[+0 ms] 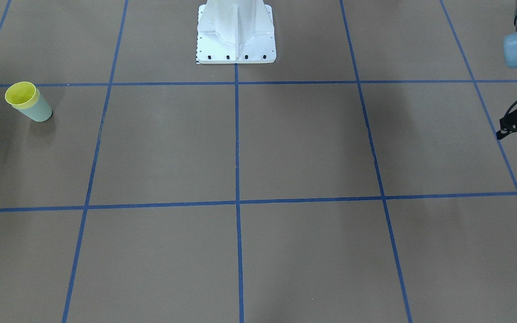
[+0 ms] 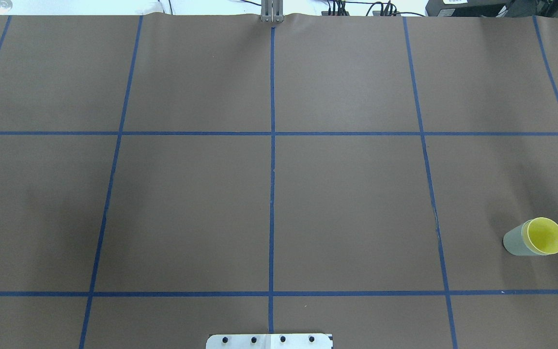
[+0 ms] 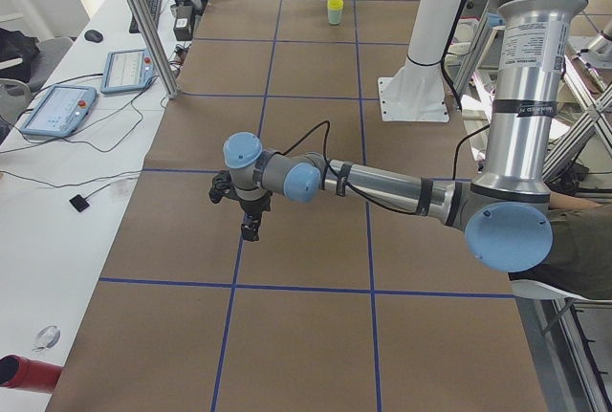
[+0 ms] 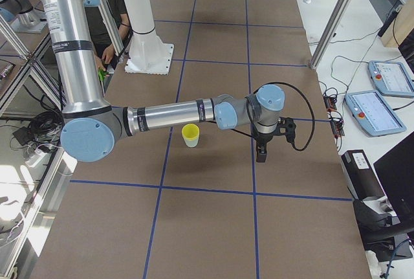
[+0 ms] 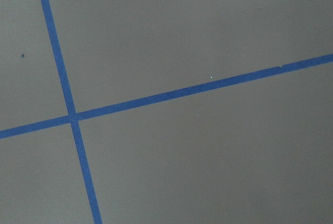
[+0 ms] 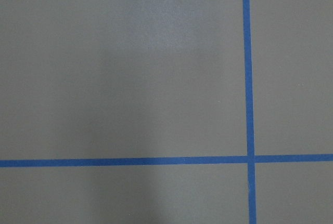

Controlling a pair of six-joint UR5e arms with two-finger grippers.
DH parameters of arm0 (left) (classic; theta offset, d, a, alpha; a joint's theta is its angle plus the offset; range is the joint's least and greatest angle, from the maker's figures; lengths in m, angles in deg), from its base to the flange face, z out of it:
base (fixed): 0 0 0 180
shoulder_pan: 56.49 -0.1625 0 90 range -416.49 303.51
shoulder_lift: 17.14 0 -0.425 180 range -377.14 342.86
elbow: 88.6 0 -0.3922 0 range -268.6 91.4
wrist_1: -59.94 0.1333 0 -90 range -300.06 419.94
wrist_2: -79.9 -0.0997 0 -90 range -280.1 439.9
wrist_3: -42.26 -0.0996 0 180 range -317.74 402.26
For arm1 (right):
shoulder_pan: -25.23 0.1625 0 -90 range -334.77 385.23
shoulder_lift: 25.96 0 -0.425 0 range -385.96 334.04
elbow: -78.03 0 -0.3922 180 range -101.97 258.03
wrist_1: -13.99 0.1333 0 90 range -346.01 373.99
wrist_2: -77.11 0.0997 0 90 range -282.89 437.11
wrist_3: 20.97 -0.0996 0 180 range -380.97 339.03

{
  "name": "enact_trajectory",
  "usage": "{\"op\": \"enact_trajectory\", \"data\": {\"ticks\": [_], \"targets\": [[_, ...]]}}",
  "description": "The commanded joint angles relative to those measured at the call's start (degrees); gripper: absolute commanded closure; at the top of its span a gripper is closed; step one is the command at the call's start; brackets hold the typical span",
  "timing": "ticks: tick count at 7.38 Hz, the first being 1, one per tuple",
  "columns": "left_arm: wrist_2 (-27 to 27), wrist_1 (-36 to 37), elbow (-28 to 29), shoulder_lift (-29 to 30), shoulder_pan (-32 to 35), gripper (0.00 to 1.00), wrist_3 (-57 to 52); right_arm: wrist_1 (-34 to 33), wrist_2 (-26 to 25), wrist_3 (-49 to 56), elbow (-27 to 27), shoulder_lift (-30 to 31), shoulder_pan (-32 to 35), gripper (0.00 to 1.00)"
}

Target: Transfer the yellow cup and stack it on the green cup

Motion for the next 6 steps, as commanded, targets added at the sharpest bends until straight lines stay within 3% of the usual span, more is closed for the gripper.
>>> {"op": "enact_trajectory", "data": {"ticks": [1, 6], "targets": [[0.1, -0.1, -1.7, 0.0, -0.1, 0.0, 0.1, 0.1, -0.4, 0.0, -0.9, 0.9, 0.0, 0.0], [-0.5, 0.0, -1.9, -1.0, 0.0, 0.0, 0.1, 0.1, -0.7, -0.2, -0.6, 1.0, -0.1, 0.0]]}}
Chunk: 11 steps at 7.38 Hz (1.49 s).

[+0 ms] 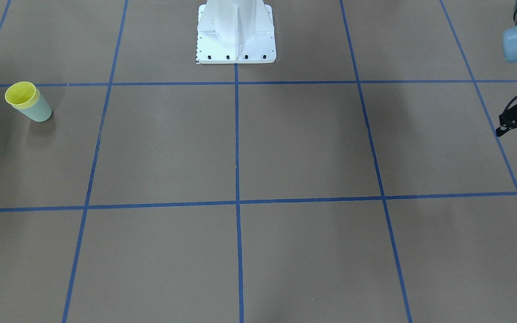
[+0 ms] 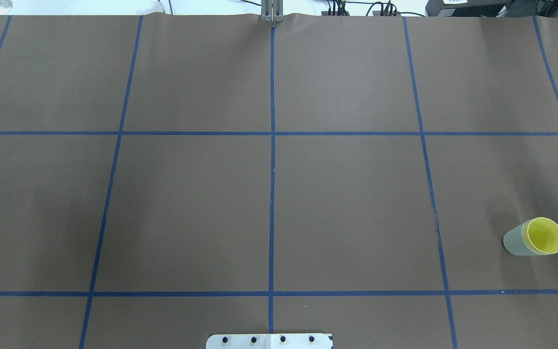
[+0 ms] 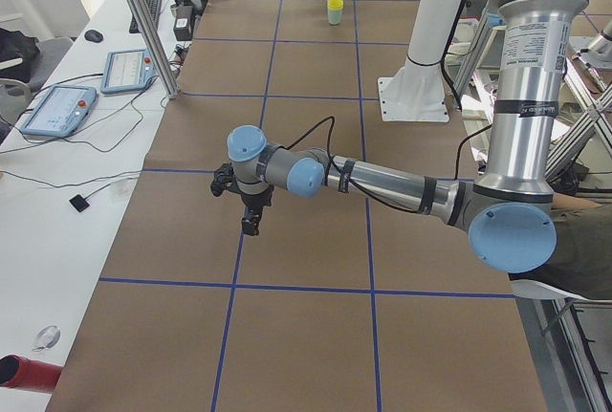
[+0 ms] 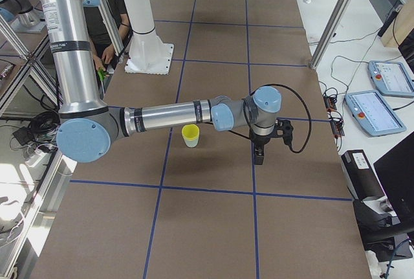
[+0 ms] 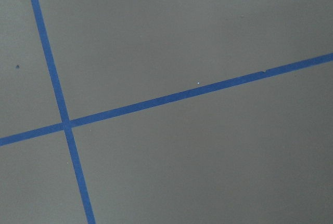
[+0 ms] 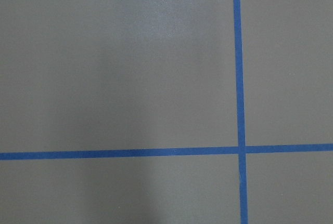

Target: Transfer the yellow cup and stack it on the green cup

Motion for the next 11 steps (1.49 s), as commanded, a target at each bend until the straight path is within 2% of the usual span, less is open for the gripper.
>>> {"op": "enact_trajectory", "data": {"ticks": [1, 11], "targets": [[-0.1, 0.0, 0.5, -0.2, -0.1, 0.0, 0.0, 0.0, 0.1, -0.1, -0.1, -0.1, 0.0, 0.0], [0.1, -0.3, 1.0, -0.3, -0.1, 0.0, -0.1, -0.1, 0.1, -0.6, 0.7, 0.0, 0.0, 0.0]]}}
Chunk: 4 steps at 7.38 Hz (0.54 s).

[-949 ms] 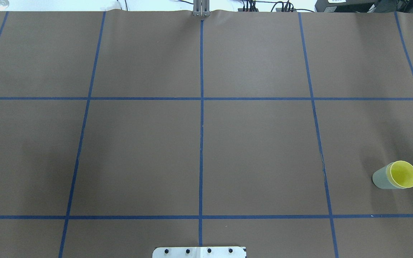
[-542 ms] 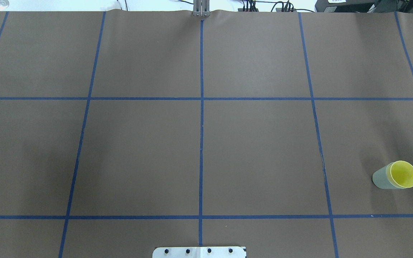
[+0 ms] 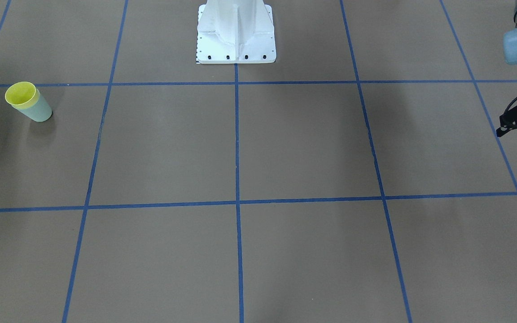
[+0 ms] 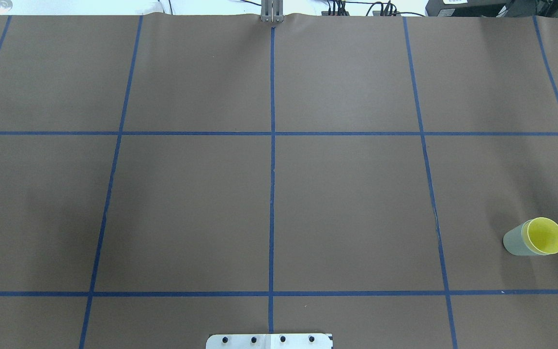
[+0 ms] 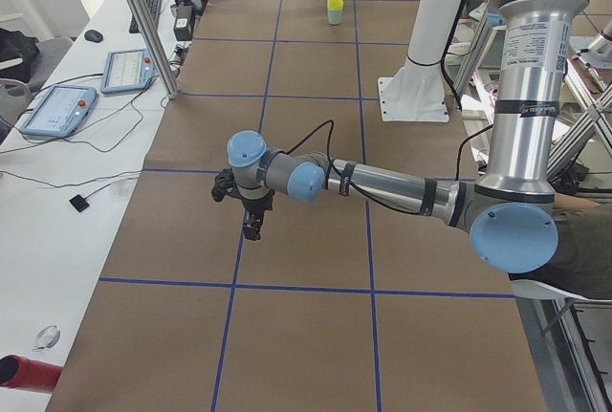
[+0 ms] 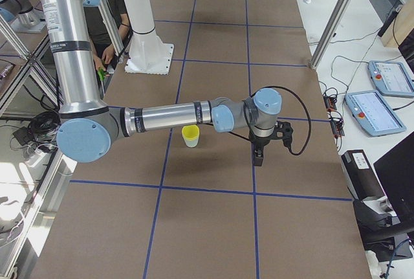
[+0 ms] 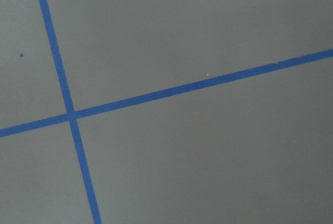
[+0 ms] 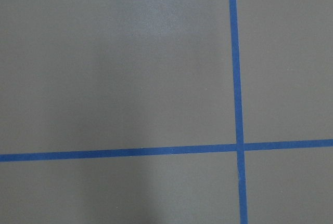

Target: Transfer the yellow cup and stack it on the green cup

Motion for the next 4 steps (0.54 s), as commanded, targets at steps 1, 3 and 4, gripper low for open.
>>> {"op": "enact_trajectory", "data": {"ticks": [1, 3, 4], "targets": [[0.0, 0.0, -0.2, 0.1, 0.0, 0.0, 0.0, 0.0, 0.1, 0.0, 0.0, 0.0, 0.0, 0.0], [0.0, 0.0, -0.1, 0.1, 0.0, 0.0, 0.0, 0.0, 0.1, 0.0, 0.0, 0.0, 0.0, 0.0], [0.0, 0.0, 0.0, 0.1, 0.0, 0.0, 0.0, 0.0, 0.1, 0.0, 0.0, -0.1, 0.0, 0.0]]}}
